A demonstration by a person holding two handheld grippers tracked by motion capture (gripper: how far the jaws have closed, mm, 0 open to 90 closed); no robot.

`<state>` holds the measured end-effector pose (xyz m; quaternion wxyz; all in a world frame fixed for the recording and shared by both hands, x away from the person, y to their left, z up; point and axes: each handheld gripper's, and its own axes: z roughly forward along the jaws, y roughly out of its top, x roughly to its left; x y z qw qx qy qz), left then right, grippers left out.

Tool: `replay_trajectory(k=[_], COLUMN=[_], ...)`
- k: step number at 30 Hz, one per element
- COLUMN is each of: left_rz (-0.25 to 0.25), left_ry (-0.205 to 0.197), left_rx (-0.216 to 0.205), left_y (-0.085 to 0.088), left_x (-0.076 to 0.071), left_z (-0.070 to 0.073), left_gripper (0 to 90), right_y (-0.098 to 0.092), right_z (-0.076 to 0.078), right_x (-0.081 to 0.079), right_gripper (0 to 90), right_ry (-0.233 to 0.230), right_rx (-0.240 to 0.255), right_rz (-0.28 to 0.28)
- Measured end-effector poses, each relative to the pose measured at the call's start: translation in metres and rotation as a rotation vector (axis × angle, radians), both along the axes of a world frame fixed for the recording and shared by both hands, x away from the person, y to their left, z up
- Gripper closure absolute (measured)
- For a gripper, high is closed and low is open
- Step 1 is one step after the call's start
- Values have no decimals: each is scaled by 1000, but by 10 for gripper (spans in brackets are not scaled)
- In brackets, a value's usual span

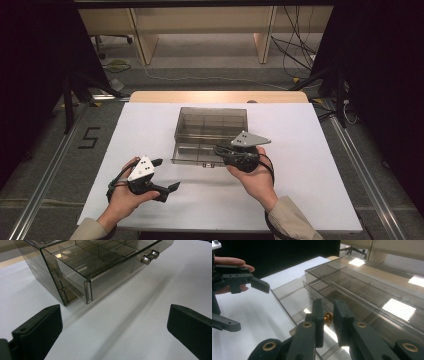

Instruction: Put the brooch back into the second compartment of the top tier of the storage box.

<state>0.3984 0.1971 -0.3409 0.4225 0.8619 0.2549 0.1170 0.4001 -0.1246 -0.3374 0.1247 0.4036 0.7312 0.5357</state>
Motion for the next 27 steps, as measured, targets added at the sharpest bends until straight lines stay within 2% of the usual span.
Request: replay_trajectory(k=[27], left_rz=[-4], left_ry=[2], left_rx=[-3], left_y=[-1], left_x=[0], left_z=[0], left_gripper=[0], right_y=[22], right_z=[-2], right_x=[7], right_gripper=[800], right_ry=[14], right_rx=[-2], right_rz=[34])
